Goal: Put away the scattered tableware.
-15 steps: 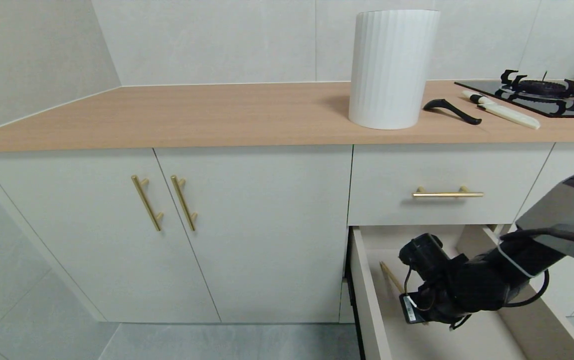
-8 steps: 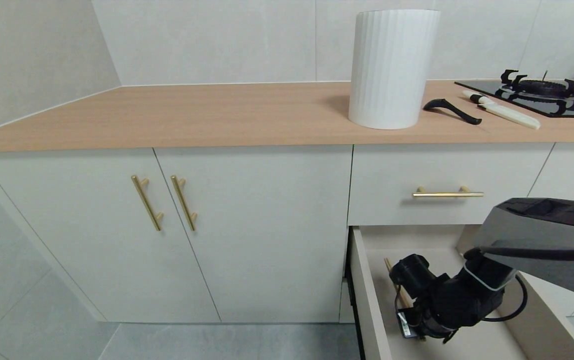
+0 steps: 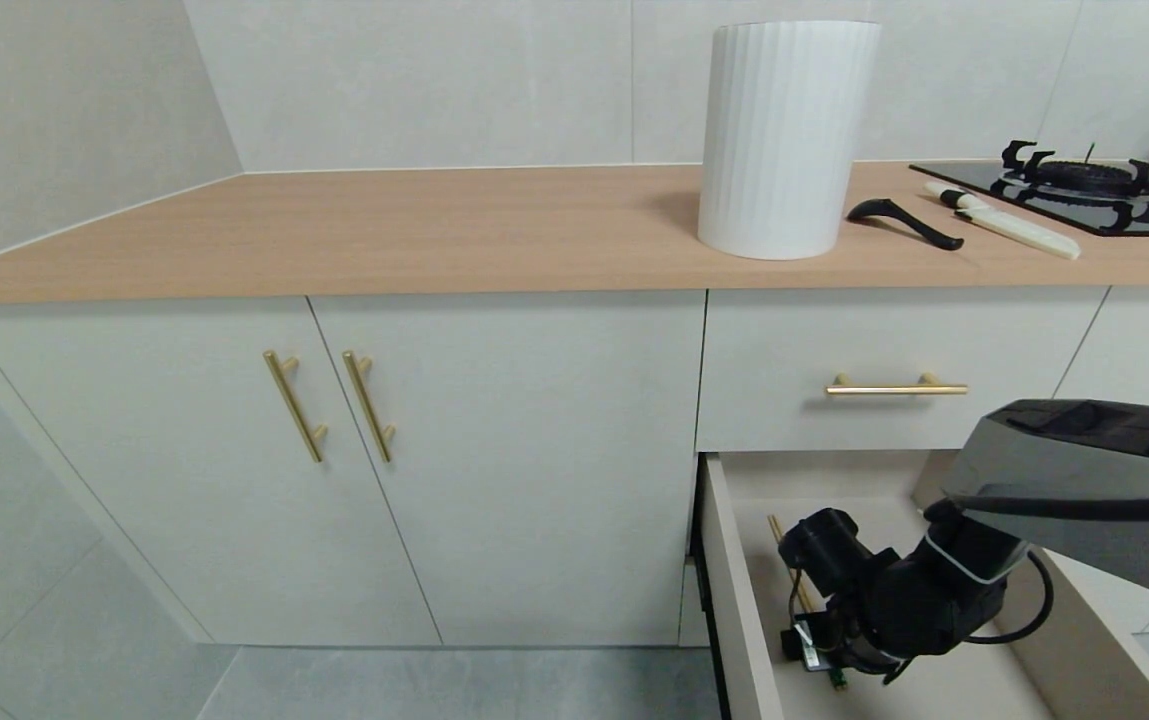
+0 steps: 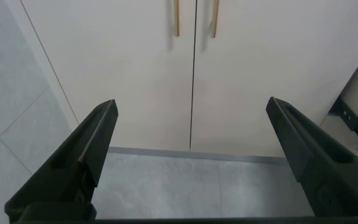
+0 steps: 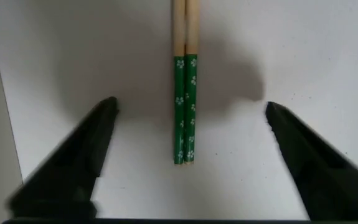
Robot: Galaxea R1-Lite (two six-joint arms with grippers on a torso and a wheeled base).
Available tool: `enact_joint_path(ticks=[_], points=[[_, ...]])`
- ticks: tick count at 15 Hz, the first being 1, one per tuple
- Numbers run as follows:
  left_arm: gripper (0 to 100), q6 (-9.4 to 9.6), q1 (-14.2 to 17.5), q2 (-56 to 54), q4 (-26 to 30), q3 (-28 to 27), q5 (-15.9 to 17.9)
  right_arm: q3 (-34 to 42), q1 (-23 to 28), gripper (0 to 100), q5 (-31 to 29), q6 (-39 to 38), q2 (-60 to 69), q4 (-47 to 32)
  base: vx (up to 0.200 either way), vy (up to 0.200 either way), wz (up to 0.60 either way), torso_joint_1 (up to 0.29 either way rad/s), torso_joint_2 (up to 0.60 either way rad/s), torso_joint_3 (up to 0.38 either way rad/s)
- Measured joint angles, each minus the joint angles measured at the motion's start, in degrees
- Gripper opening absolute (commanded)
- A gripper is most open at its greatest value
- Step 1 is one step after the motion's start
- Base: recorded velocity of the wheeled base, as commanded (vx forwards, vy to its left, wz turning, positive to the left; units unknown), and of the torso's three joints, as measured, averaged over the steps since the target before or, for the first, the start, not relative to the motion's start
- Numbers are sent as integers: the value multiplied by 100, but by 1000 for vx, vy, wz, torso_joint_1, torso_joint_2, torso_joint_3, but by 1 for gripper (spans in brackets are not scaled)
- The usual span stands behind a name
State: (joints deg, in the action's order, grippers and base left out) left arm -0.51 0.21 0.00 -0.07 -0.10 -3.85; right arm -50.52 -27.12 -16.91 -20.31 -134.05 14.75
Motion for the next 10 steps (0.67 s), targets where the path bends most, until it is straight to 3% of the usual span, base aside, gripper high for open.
enact_joint_path(ticks=[6,10], points=[[100,0,4,0,0,0,0,315,1,100,191,59,1070,-224,0,0,0,0,0,0],[100,0,0,0,0,0,0,308,100,100,246,321,2639,-1415,0,0,0,0,0,0]])
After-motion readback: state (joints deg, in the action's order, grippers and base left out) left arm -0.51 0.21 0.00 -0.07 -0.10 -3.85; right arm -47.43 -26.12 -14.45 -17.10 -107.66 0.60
